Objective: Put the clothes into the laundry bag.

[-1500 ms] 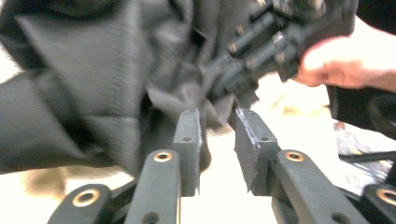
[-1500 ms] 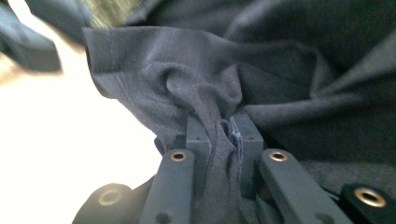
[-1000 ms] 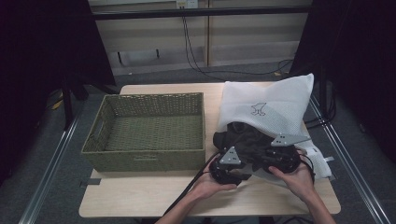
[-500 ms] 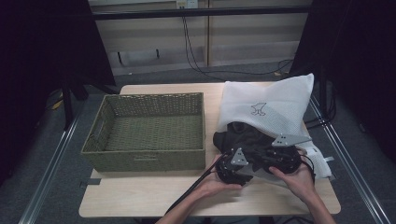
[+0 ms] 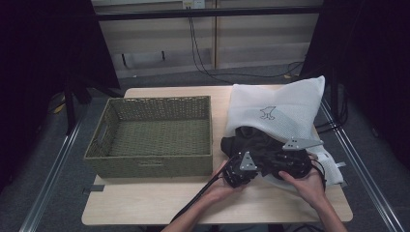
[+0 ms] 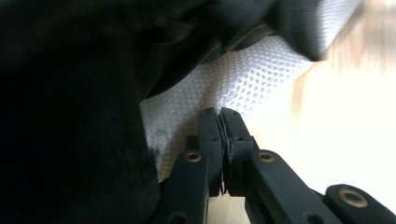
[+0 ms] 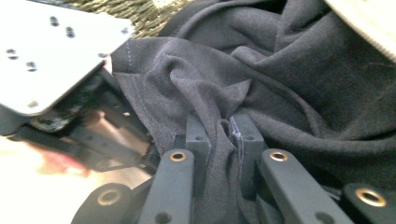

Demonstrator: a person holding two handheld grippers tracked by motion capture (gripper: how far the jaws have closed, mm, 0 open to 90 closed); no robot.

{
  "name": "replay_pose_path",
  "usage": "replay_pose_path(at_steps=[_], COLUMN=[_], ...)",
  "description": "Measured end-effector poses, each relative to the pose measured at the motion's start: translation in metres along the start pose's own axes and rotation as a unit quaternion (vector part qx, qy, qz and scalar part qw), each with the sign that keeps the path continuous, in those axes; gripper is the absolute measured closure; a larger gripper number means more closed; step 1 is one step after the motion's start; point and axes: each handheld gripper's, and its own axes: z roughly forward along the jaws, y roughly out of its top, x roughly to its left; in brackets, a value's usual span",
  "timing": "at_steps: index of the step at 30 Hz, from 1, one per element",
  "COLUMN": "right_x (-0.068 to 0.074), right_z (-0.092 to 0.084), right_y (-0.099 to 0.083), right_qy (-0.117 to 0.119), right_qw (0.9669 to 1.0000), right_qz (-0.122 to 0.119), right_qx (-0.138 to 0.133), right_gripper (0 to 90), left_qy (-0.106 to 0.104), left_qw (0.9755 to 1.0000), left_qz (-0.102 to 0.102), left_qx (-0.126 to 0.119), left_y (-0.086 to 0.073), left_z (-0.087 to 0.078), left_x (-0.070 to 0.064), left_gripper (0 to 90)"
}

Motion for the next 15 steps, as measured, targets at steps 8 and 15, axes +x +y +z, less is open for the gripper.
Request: replay_pose_path(at_steps=[8,15], right_x=[-0.015,-0.038], right_z=[0.015,0.03], right_y=[0.0,-0.002], right_qy=[-0.034,-0.098], right_qw=[0.9993,0.9947], right_qz=[0.007,0.02], right_qx=[0.012,0.027], right_gripper=[79.9,79.9], left_qy=[-0.018,-0.033], left_qw=[0.9997,0.999], left_qz=[0.005,0.027], left_qx=[-0.016,-0.012], left_y=[0.006,0.006], left_z=[-0.008,-0.011], left_x=[-0.011,-0.022], left_gripper=[89.6,89.8])
